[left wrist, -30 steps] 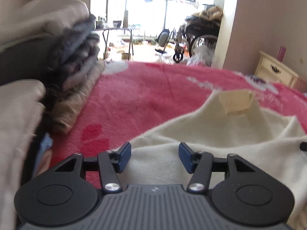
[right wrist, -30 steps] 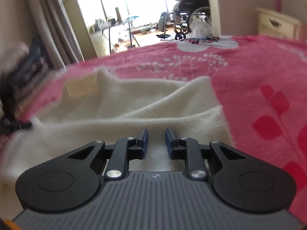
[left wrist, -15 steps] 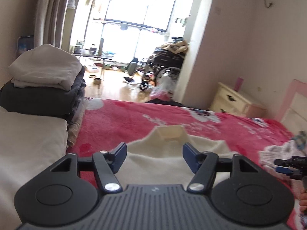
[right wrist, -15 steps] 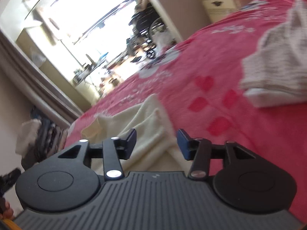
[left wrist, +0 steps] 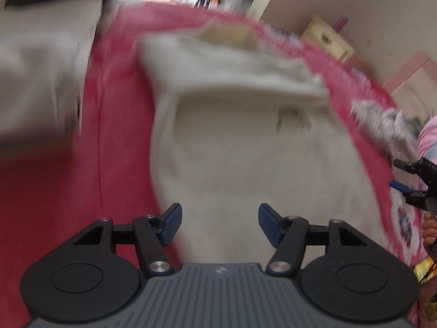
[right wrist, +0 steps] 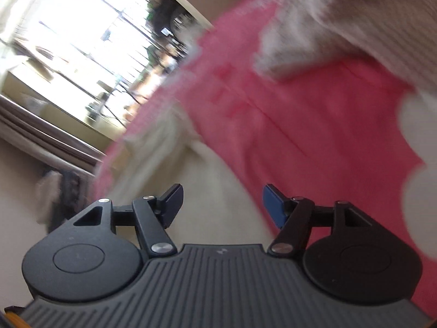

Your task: Fold clothes

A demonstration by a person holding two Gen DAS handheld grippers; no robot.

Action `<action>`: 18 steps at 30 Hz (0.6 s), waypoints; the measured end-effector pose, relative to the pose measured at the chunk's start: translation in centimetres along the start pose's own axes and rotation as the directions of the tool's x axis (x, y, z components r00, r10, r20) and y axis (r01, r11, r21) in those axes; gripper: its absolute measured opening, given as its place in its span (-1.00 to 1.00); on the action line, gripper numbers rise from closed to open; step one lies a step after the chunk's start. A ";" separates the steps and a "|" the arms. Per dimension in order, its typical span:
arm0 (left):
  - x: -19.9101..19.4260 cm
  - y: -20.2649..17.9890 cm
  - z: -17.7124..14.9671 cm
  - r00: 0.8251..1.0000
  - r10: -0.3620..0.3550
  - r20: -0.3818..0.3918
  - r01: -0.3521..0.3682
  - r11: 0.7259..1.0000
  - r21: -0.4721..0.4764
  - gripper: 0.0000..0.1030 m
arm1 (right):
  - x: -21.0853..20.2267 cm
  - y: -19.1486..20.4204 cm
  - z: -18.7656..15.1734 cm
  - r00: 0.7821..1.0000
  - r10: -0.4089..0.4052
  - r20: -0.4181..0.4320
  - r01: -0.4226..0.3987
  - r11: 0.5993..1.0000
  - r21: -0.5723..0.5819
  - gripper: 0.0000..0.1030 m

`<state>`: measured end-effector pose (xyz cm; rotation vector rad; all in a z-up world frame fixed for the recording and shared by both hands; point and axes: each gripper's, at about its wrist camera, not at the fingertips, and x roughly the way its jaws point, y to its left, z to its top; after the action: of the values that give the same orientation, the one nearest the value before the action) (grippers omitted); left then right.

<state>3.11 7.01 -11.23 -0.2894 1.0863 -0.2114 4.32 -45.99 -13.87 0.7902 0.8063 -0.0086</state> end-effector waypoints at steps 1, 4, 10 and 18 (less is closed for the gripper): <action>0.4 0.3 -0.9 1.000 0.006 -0.021 -0.006 1.000 -0.005 0.19 | 0.1 -0.6 -0.7 1.000 -0.011 -0.020 0.011 1.000 0.001 0.25; 0.7 1.0 -2.9 0.998 0.027 -0.053 -0.028 0.999 -0.022 0.19 | 0.2 -2.1 -3.0 0.998 -0.011 -0.060 0.010 1.000 -0.020 0.25; 1.9 0.8 -5.0 0.994 0.059 -0.087 -0.061 0.998 -0.018 0.15 | 1.6 -2.5 -4.6 0.997 -0.006 -0.072 -0.002 0.993 -0.114 0.22; 2.7 0.3 -6.2 0.996 0.036 -0.077 -0.039 0.999 -0.033 0.15 | 2.8 -3.3 -4.9 0.992 0.032 -0.121 -0.047 0.992 -0.120 0.23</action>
<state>-1.18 5.62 -16.28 -0.2934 1.1713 -0.1713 2.17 -44.44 -19.86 0.6946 0.8947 0.1235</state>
